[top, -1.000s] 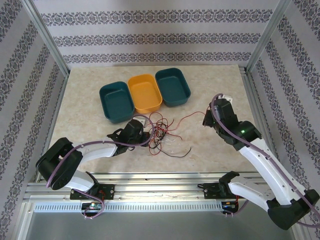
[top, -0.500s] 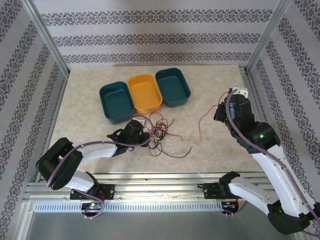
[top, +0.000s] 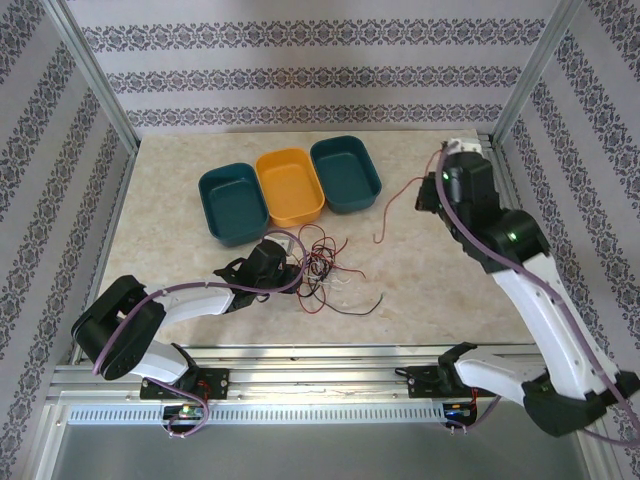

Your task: Untangle the cables

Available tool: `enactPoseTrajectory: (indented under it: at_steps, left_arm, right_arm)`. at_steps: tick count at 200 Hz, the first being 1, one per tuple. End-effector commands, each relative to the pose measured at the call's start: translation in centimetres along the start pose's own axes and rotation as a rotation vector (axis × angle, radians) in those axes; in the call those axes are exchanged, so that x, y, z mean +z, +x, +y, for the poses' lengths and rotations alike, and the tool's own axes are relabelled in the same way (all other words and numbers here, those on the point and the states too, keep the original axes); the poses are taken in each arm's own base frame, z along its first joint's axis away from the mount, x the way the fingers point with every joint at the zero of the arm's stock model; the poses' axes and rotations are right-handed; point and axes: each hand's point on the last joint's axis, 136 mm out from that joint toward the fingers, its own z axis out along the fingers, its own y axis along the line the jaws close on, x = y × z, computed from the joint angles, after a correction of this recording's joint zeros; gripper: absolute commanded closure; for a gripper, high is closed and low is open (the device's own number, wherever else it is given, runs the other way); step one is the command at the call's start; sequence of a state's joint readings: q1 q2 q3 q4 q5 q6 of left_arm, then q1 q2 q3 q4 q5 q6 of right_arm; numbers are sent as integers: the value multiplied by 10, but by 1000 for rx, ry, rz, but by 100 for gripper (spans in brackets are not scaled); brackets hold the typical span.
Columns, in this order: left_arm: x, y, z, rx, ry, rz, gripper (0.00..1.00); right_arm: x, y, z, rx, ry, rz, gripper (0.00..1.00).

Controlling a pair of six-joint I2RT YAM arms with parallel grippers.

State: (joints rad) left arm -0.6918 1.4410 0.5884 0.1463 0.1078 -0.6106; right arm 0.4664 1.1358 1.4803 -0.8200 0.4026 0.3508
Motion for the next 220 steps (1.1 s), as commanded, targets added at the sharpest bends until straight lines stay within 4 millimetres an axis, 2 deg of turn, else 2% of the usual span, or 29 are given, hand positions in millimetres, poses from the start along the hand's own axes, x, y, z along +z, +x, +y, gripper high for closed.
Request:
enactPoseTrajectory:
  at_steps: [1,25,47,89,121,151,177,197,220]
  left_arm:
    - [-10,-14,-3,-10,-1,-41,78]
    - [-20,-18,3,-8,-39,-56,71]
    - [-30,-22,5,-11,-60,-75,62]
    - [-49,-32,6,-19,-67,-121,54]
    - [-59,-33,9,-44,-68,-144,49]
    - [-67,-33,12,-56,-68,-167,42]
    - [-72,-34,14,-53,-74,-177,24]
    - [-76,-35,14,-47,-77,-175,13]
    - [-79,-36,15,-45,-84,-184,2]
  right_arm:
    - [10,-33,21,-26,-61,-64,100]
    - [30,-60,40,-55,-82,-98,100]
    - [56,-81,53,-76,-79,-122,100]
    - [119,-102,73,-54,-109,-97,100]
    - [152,-118,91,-69,-126,-95,100]
    - [187,-115,103,-106,-116,-68,100]
    - [217,-99,107,-158,-84,-29,100]
    - [233,-83,109,-197,-68,11,100]
    - [241,-64,112,-222,-64,62,100]
